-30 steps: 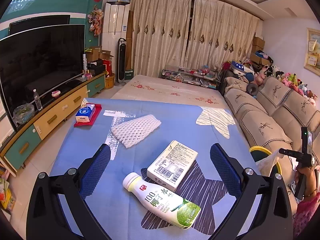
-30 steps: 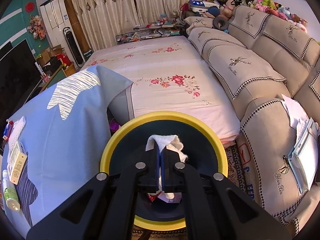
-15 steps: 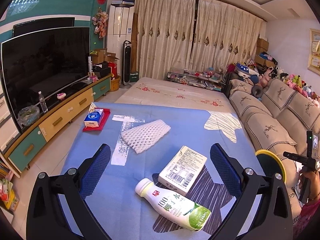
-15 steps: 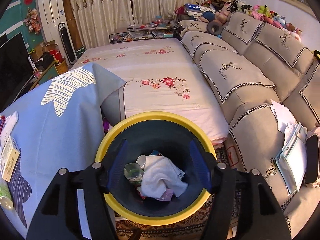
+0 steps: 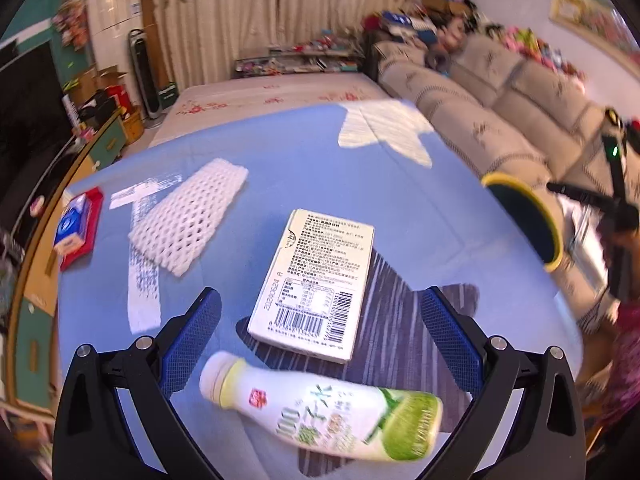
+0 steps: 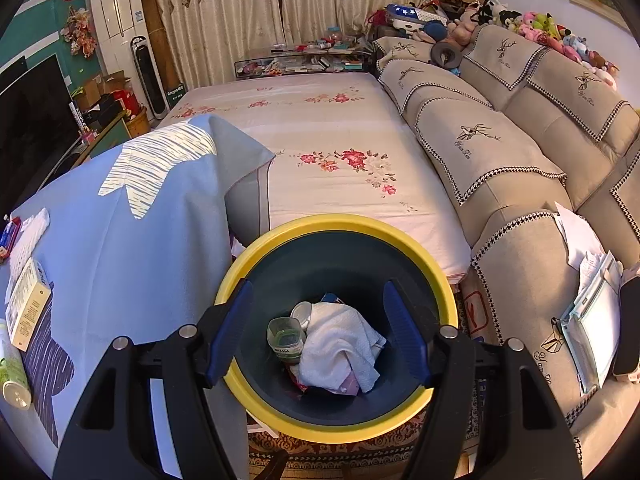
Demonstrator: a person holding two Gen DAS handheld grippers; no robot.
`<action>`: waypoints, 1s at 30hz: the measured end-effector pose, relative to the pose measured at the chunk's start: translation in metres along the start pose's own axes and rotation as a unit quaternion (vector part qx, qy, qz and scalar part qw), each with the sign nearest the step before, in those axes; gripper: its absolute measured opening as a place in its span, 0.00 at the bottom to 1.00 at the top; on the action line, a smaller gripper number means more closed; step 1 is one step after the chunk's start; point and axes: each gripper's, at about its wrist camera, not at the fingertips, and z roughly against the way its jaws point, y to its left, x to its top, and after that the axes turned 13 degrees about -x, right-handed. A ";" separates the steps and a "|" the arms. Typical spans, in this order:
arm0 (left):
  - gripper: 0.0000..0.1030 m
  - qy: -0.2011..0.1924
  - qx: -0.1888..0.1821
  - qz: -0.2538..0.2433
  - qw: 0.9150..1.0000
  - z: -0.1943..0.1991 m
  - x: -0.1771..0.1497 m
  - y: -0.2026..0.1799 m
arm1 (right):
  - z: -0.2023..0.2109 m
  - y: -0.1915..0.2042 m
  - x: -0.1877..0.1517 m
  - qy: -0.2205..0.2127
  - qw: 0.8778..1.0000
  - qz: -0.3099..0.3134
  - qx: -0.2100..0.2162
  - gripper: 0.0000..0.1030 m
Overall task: Collect trash
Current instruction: 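Move the left tool toward the white barcode carton box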
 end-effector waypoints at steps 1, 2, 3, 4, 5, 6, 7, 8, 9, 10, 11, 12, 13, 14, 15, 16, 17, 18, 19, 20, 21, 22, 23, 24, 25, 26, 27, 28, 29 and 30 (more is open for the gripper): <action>0.95 0.011 0.003 -0.012 1.000 -0.008 0.002 0.000 | -0.001 0.000 -0.001 0.001 1.000 -0.001 0.000 0.62; 0.95 0.022 0.007 -0.021 1.000 -0.016 0.004 0.000 | -0.002 0.000 -0.001 0.003 1.000 -0.001 -0.001 0.62; 0.95 0.032 0.009 -0.027 0.999 -0.022 0.007 0.001 | -0.003 0.000 -0.001 0.004 1.000 -0.002 -0.001 0.62; 0.95 0.041 0.011 -0.032 0.999 -0.028 0.008 0.001 | -0.004 0.001 -0.002 0.006 1.000 -0.002 -0.001 0.62; 0.95 0.048 0.011 -0.036 0.998 -0.032 0.010 0.001 | -0.005 0.001 -0.002 0.007 1.000 -0.003 -0.001 0.62; 0.95 0.055 0.012 -0.039 0.998 -0.037 0.012 0.001 | -0.007 0.001 -0.003 0.009 1.000 -0.003 -0.001 0.62; 0.95 0.062 0.011 -0.043 0.997 -0.041 0.013 0.000 | -0.009 0.002 -0.003 0.011 1.000 -0.003 -0.001 0.62; 0.95 0.068 0.010 -0.045 0.997 -0.045 0.015 0.000 | -0.010 0.002 -0.003 0.012 1.000 -0.003 0.000 0.62; 0.95 0.076 0.010 -0.047 0.996 -0.051 0.016 0.000 | -0.012 0.003 -0.004 0.014 1.000 -0.002 0.001 0.62; 0.95 0.083 0.012 -0.048 0.995 -0.056 0.017 0.001 | -0.013 0.004 -0.004 0.015 1.000 -0.001 0.002 0.62; 0.95 0.092 0.014 -0.047 0.995 -0.061 0.018 0.002 | -0.014 0.006 -0.005 0.017 1.000 0.000 0.004 0.62; 0.95 0.099 0.014 -0.045 0.994 -0.065 0.019 0.003 | -0.015 0.007 -0.005 0.018 1.000 0.000 0.005 0.62; 0.95 0.106 0.015 -0.043 0.993 -0.069 0.020 0.004 | -0.017 0.008 -0.006 0.019 1.000 0.001 0.006 0.62; 0.95 0.111 0.015 -0.041 0.993 -0.073 0.020 0.006 | -0.018 0.008 -0.006 0.020 1.000 0.002 0.007 0.62; 0.95 0.119 0.016 -0.038 0.992 -0.077 0.020 0.007 | -0.019 0.009 -0.007 0.021 1.000 0.002 0.008 0.62; 0.95 0.124 0.014 -0.036 0.992 -0.079 0.020 0.008 | -0.020 0.009 -0.007 0.022 1.000 0.002 0.009 0.62; 0.93 0.127 0.012 -0.035 0.991 -0.082 0.020 0.009 | -0.021 0.009 -0.008 0.023 1.000 0.002 0.010 0.62; 0.91 0.130 0.012 -0.035 0.991 -0.084 0.020 0.009 | -0.021 0.010 -0.009 0.024 1.000 0.002 0.010 0.62; 0.87 0.133 0.013 -0.035 0.990 -0.086 0.020 0.008 | -0.022 0.011 -0.010 0.025 1.000 0.002 0.011 0.62; 0.84 0.136 0.012 -0.035 0.990 -0.088 0.020 0.008 | -0.023 0.011 -0.010 0.026 1.000 0.002 0.011 0.62; 0.83 0.140 0.011 -0.034 0.989 -0.090 0.020 0.008 | -0.023 0.010 -0.011 0.026 1.000 0.002 0.011 0.62; 0.82 0.142 0.012 -0.035 0.989 -0.092 0.019 0.008 | -0.023 0.010 -0.012 0.027 1.000 0.002 0.012 0.62; 0.82 0.144 0.014 -0.037 0.989 -0.094 0.019 0.007 | -0.023 0.010 -0.012 0.027 1.000 0.002 0.013 0.62; 0.81 0.146 0.017 -0.038 0.988 -0.095 0.019 0.006 | -0.023 0.011 -0.013 0.028 1.000 0.001 0.014 0.62; 0.78 0.146 0.020 -0.039 0.988 -0.096 0.019 0.006 | -0.023 0.010 -0.014 0.028 1.000 0.001 0.014 0.62; 0.74 0.146 0.022 -0.038 0.988 -0.097 0.019 0.006 | -0.023 0.010 -0.015 0.028 1.000 0.001 0.015 0.62; 0.74 0.145 0.018 -0.034 0.989 -0.097 0.020 0.007 | -0.022 0.010 -0.016 0.027 1.000 0.000 0.016 0.62; 0.74 0.144 0.017 -0.030 0.989 -0.097 0.020 0.008 | -0.021 0.009 -0.017 0.027 0.999 -0.002 0.017 0.62; 0.73 0.144 0.017 -0.029 0.989 -0.097 0.021 0.008 | -0.019 0.008 -0.019 0.025 0.999 -0.004 0.020 0.62; 0.73 0.144 0.019 -0.029 0.989 -0.095 0.020 0.008 | -0.015 0.007 -0.022 0.023 0.999 -0.008 0.024 0.62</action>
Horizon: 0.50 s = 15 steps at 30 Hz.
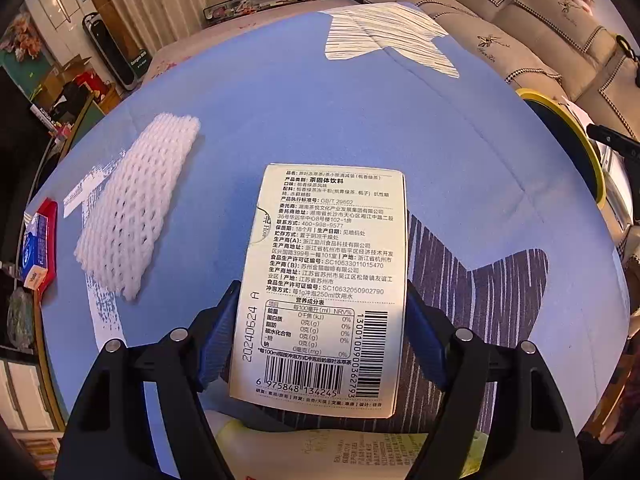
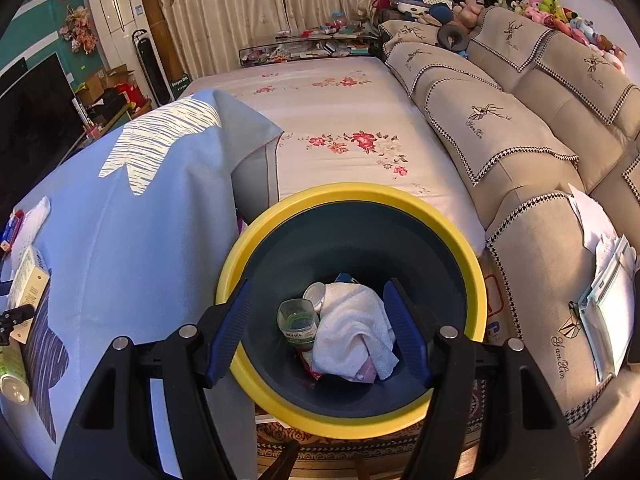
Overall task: Collect trash
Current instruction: 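Move the left tool toward the white barcode carton box, then grasp the carton box with the left tool, carry it over the bin, open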
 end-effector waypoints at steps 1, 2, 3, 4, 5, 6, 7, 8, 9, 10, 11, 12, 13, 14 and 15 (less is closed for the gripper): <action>0.73 -0.001 0.001 0.000 1.000 0.001 0.001 -0.001 | 0.003 -0.001 -0.003 -0.003 1.000 -0.003 0.004 0.62; 0.73 -0.004 0.001 -0.001 1.000 0.003 0.001 -0.003 | 0.007 -0.003 -0.006 -0.005 1.000 -0.006 0.007 0.62; 0.73 -0.007 0.002 -0.003 1.000 0.005 0.002 -0.006 | 0.010 -0.005 -0.009 -0.008 1.000 -0.009 0.010 0.62; 0.72 -0.012 0.001 -0.005 1.000 0.009 0.004 -0.010 | 0.014 -0.007 -0.013 -0.012 1.000 -0.013 0.012 0.62; 0.72 -0.017 0.000 -0.007 1.000 0.013 0.005 -0.013 | 0.017 -0.010 -0.016 -0.014 1.000 -0.016 0.014 0.62; 0.72 -0.024 -0.001 -0.010 1.000 0.019 0.007 -0.019 | 0.020 -0.012 -0.018 -0.016 1.000 -0.018 0.014 0.62; 0.72 -0.031 -0.003 -0.016 0.999 0.025 0.010 -0.026 | 0.023 -0.015 -0.021 -0.018 1.000 -0.021 0.014 0.62; 0.72 -0.037 -0.006 -0.021 0.999 0.030 0.013 -0.032 | 0.026 -0.018 -0.024 -0.020 0.999 -0.024 0.013 0.62; 0.72 -0.044 -0.012 -0.027 0.999 0.036 0.016 -0.041 | 0.029 -0.023 -0.029 -0.022 0.999 -0.027 0.011 0.62; 0.72 -0.051 -0.017 -0.033 0.998 0.042 0.020 -0.050 | 0.031 -0.028 -0.033 -0.024 0.999 -0.032 0.009 0.62; 0.72 -0.056 -0.023 -0.041 0.997 0.047 0.024 -0.059 | 0.032 -0.031 -0.037 -0.024 0.999 -0.036 0.007 0.62; 0.72 -0.062 -0.030 -0.051 0.996 0.051 0.029 -0.071 | 0.034 -0.037 -0.042 -0.025 0.999 -0.042 0.005 0.62; 0.72 -0.065 -0.038 -0.060 0.995 0.055 0.034 -0.084 | 0.035 -0.043 -0.046 -0.026 0.998 -0.049 0.003 0.62; 0.72 -0.069 -0.047 -0.070 0.994 0.057 0.040 -0.098 | 0.036 -0.047 -0.049 -0.026 0.998 -0.055 0.002 0.62; 0.72 -0.071 -0.056 -0.080 0.993 0.058 0.045 -0.111 | 0.037 -0.053 -0.053 -0.026 0.998 -0.062 0.001 0.62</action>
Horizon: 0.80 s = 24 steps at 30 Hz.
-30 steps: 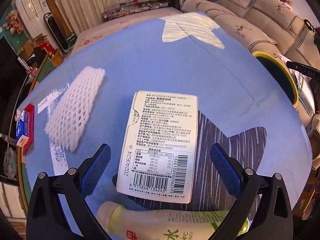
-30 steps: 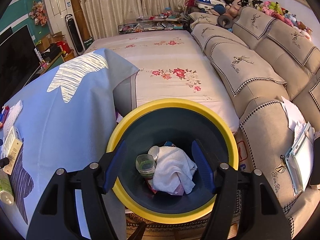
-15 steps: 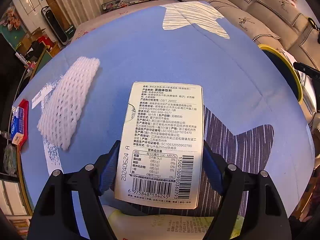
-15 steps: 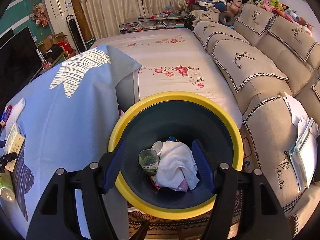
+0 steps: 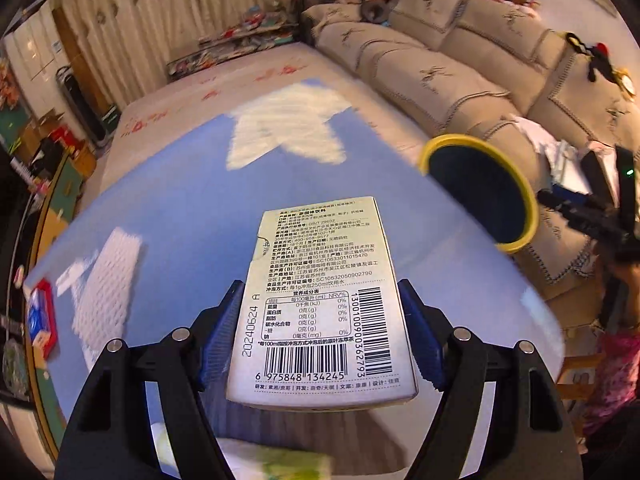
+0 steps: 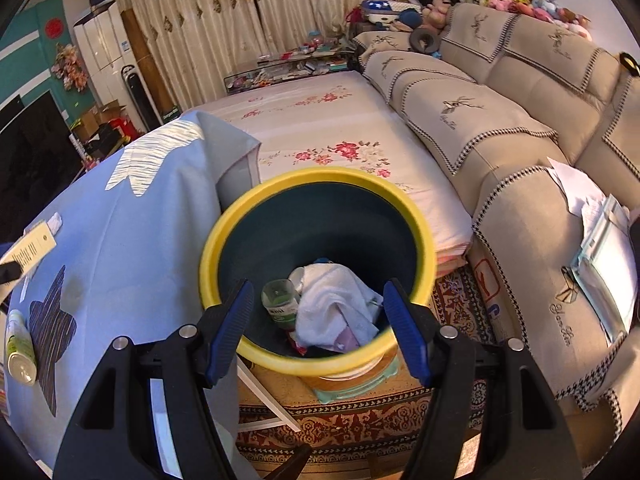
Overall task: Collect trash
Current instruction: 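Grasp the carton box with the left tool, carry it over the bin, open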
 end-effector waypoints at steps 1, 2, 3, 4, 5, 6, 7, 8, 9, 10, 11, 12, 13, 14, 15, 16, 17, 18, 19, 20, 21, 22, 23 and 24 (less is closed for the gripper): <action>0.72 -0.001 -0.008 -0.008 1.000 -0.002 0.007 -0.011 | 0.001 -0.007 -0.003 0.000 1.000 -0.007 0.000 0.62; 0.72 -0.001 -0.015 -0.016 1.000 -0.005 0.014 -0.023 | 0.001 -0.012 -0.005 -0.001 1.000 -0.013 0.002 0.62; 0.72 0.000 -0.022 -0.028 0.999 -0.011 0.023 -0.039 | 0.002 -0.019 -0.007 -0.001 1.000 -0.021 0.003 0.62; 0.72 0.001 -0.027 -0.036 0.999 -0.017 0.031 -0.052 | 0.003 -0.025 -0.010 -0.003 1.000 -0.027 0.003 0.62; 0.72 0.003 -0.032 -0.042 0.999 -0.023 0.038 -0.064 | 0.003 -0.030 -0.011 -0.004 1.000 -0.031 0.002 0.62; 0.72 0.006 -0.039 -0.050 0.998 -0.032 0.045 -0.078 | 0.005 -0.036 -0.013 -0.007 0.999 -0.036 0.000 0.62; 0.72 0.008 -0.044 -0.056 0.997 -0.041 0.051 -0.091 | 0.006 -0.041 -0.015 -0.009 0.999 -0.040 -0.001 0.62; 0.72 0.011 -0.047 -0.061 0.997 -0.049 0.057 -0.102 | 0.008 -0.046 -0.016 -0.011 0.999 -0.044 -0.001 0.62; 0.72 0.016 -0.050 -0.068 0.996 -0.060 0.065 -0.114 | 0.009 -0.053 -0.017 -0.012 0.999 -0.049 -0.001 0.62; 0.72 0.020 -0.052 -0.073 0.996 -0.071 0.072 -0.124 | 0.010 -0.059 -0.019 -0.014 0.998 -0.054 -0.003 0.62; 0.72 0.022 -0.053 -0.075 0.996 -0.080 0.077 -0.132 | 0.011 -0.064 -0.020 -0.015 0.998 -0.057 -0.008 0.62; 0.72 0.026 -0.056 -0.076 0.995 -0.092 0.084 -0.142 | 0.011 -0.069 -0.021 -0.015 0.998 -0.059 -0.012 0.62; 0.72 0.031 -0.059 -0.077 0.995 -0.101 0.089 -0.148 | 0.012 -0.073 -0.023 -0.015 0.998 -0.061 -0.014 0.62; 0.72 0.036 -0.061 -0.078 0.994 -0.112 0.094 -0.155 | 0.012 -0.078 -0.024 -0.014 0.998 -0.063 -0.014 0.62; 0.72 0.042 -0.061 -0.079 0.994 -0.123 0.098 -0.162 | 0.011 -0.081 -0.025 -0.013 0.998 -0.065 -0.015 0.62; 0.72 0.047 -0.060 -0.077 0.994 -0.135 0.102 -0.167 | 0.010 -0.086 -0.025 -0.012 0.998 -0.067 -0.017 0.62; 0.72 0.051 -0.058 -0.076 0.994 -0.145 0.105 -0.171 | 0.009 -0.090 -0.026 -0.012 0.997 -0.069 -0.018 0.62; 0.72 0.059 -0.057 -0.075 0.994 -0.158 0.110 -0.176 | 0.008 -0.094 -0.027 -0.011 0.997 -0.073 -0.019 0.62; 0.72 0.064 -0.056 -0.072 0.994 -0.169 0.110 -0.177 | 0.006 -0.098 -0.028 -0.010 0.997 -0.076 -0.019 0.62; 0.72 0.070 -0.054 -0.070 0.994 -0.180 0.113 -0.179 | 0.005 -0.100 -0.029 -0.009 0.997 -0.079 -0.018 0.62; 0.72 0.075 -0.050 -0.069 0.993 -0.192 0.115 -0.182 | 0.003 -0.103 -0.030 -0.007 0.996 -0.082 -0.017 0.62; 0.72 0.080 -0.046 -0.068 0.993 -0.202 0.118 -0.183 | 0.001 -0.105 -0.031 -0.005 0.996 -0.085 -0.016 0.62; 0.72 0.083 -0.044 -0.066 0.993 -0.209 0.119 -0.184 | 0.000 -0.108 -0.032 -0.004 0.996 -0.086 -0.015 0.62; 0.72 0.085 -0.043 -0.064 0.993 -0.217 0.121 -0.184 | -0.002 -0.109 -0.033 -0.002 0.996 -0.086 -0.014 0.62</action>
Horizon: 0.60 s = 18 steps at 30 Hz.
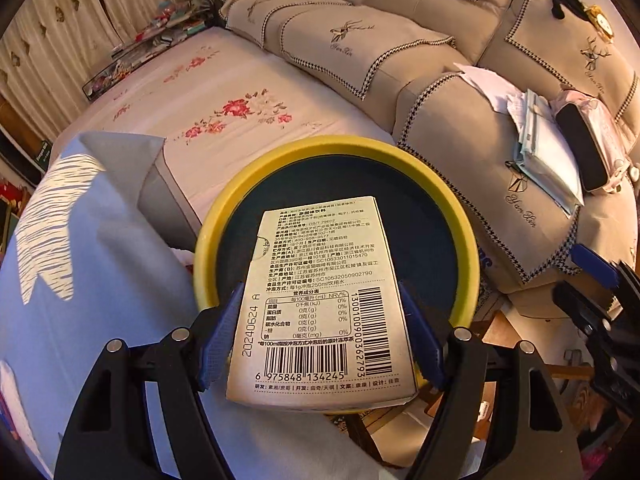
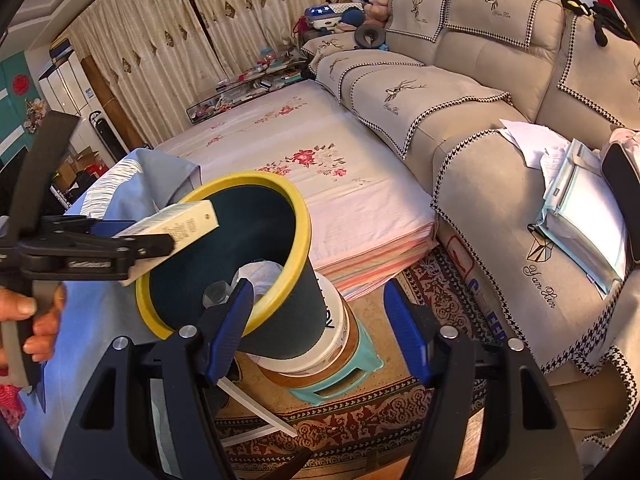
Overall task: Collect trash
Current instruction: 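Grasp the carton box with the left tool, carry it over the bin, open, then grasp the coconut water bottle with the right tool and lift it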
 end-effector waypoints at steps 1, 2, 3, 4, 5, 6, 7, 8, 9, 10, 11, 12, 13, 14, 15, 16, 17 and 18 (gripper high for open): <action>0.73 0.001 0.000 0.004 1.000 -0.006 0.003 0.001 | -0.001 -0.001 -0.001 0.002 1.000 0.000 0.000 0.62; 0.73 0.001 0.001 0.006 1.000 -0.011 0.004 0.002 | -0.003 -0.002 -0.001 0.003 1.000 -0.001 0.000 0.62; 0.73 0.000 0.005 0.008 1.000 -0.015 0.006 0.003 | -0.004 -0.003 -0.001 0.005 1.000 -0.001 0.000 0.62; 0.73 -0.004 0.009 0.009 1.000 -0.016 0.008 0.004 | -0.006 -0.003 -0.001 0.007 1.000 -0.001 -0.001 0.62; 0.78 -0.009 0.013 0.008 1.000 -0.017 0.010 0.005 | -0.006 -0.003 -0.001 0.009 1.000 -0.002 0.000 0.62; 0.81 -0.016 0.023 0.009 1.000 -0.016 0.012 0.006 | -0.006 -0.004 -0.002 0.009 1.000 -0.003 0.000 0.62; 0.85 -0.025 0.031 0.013 0.999 -0.013 0.014 0.008 | -0.006 -0.004 -0.002 0.010 1.000 -0.004 0.000 0.62; 0.85 -0.034 0.034 0.017 0.999 -0.008 0.014 0.009 | -0.005 -0.003 -0.003 0.010 1.000 -0.004 0.001 0.62; 0.85 -0.045 0.033 0.021 0.998 0.001 0.014 0.011 | -0.004 -0.002 -0.004 0.010 1.000 -0.004 0.001 0.62; 0.85 -0.056 0.033 0.025 0.998 0.010 0.012 0.011 | -0.003 -0.001 -0.005 0.010 1.000 -0.004 0.001 0.62; 0.85 -0.069 0.037 0.030 0.997 0.021 0.010 0.011 | -0.002 -0.001 -0.006 0.009 1.000 -0.003 0.002 0.62; 0.85 -0.090 0.039 0.034 0.995 0.038 0.006 0.010 | -0.001 0.001 -0.007 0.009 1.000 -0.002 0.002 0.62; 0.85 -0.114 0.036 0.037 0.992 0.057 0.000 0.008 | 0.000 0.002 -0.008 0.009 1.000 -0.001 0.003 0.62; 0.86 -0.134 0.032 0.039 0.990 0.074 -0.006 0.008 | 0.001 0.003 -0.008 0.009 1.000 -0.001 0.004 0.62; 0.88 -0.157 0.031 0.042 0.986 0.095 -0.015 0.007 | 0.002 0.007 -0.009 0.009 1.000 0.002 0.005 0.62; 0.91 -0.178 0.031 0.045 0.982 0.116 -0.025 0.006 | 0.003 0.009 -0.008 0.008 1.000 0.004 0.006 0.63; 0.93 -0.199 0.032 0.050 0.978 0.137 -0.037 0.006 | 0.005 0.013 -0.009 0.007 1.000 0.007 0.008 0.63; 0.94 -0.219 0.035 0.056 0.973 0.156 -0.051 0.007 | 0.007 0.018 -0.009 0.006 1.000 0.010 0.010 0.63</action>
